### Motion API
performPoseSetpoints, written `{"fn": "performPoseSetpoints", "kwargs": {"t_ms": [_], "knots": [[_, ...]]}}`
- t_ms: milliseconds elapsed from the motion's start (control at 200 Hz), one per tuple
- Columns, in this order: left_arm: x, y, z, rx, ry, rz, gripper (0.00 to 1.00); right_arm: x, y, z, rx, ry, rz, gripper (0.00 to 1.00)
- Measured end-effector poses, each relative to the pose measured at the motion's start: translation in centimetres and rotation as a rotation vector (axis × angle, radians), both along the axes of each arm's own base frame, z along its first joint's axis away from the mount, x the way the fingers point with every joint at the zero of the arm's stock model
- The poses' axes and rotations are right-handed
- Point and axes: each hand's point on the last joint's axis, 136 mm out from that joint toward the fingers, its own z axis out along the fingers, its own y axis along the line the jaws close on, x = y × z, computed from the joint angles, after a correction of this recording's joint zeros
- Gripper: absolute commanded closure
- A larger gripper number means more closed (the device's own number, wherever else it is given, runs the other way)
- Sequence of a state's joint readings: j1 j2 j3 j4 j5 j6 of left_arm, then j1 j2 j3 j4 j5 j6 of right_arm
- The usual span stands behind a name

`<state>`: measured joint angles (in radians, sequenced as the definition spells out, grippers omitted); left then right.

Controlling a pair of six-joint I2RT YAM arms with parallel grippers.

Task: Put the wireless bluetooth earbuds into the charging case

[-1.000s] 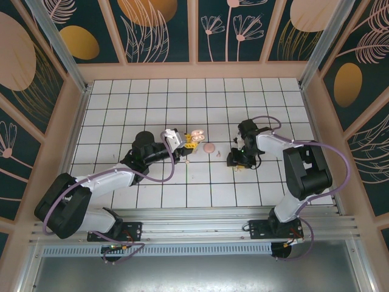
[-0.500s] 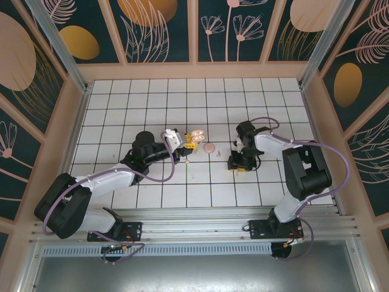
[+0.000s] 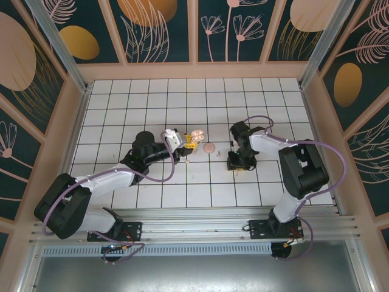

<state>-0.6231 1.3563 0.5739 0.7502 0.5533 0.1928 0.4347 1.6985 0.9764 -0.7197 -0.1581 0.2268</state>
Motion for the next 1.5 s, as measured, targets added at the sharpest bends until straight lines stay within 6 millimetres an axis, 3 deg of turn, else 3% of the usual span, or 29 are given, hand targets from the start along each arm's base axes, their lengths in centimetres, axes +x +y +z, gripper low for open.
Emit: {"fn": "performPoseSetpoints", "kwargs": {"t_ms": [380, 716, 911, 1116, 1336, 1501], "knots": [[0.1, 0.1, -0.1, 0.003, 0.002, 0.009, 0.88, 0.0, -0.1, -0.1, -0.033, -0.010, 0.001, 0.68], [0.1, 0.2, -0.2, 0.009, 0.009, 0.015, 0.88, 0.0, -0.3, -0.1, -0.069, -0.026, -0.012, 0.77], [0.1, 0.2, -0.1, 0.007, 0.008, 0.016, 0.88, 0.4, 0.0, 1.2, -0.055, -0.074, -0.029, 0.78], [0.3, 0.1, -0.1, -0.007, 0.021, 0.019, 0.88, 2.7, 1.3, 6.4, 0.056, -0.262, -0.078, 0.78], [0.9, -0.3, -0.8, -0.015, 0.065, 0.022, 0.88, 6.1, 4.8, 15.8, 0.265, -0.585, -0.067, 0.78], [1.2, -0.6, -0.2, -0.038, 0.064, 0.020, 0.88, 6.4, 7.3, 21.7, 0.400, -0.777, -0.012, 0.78]]}}
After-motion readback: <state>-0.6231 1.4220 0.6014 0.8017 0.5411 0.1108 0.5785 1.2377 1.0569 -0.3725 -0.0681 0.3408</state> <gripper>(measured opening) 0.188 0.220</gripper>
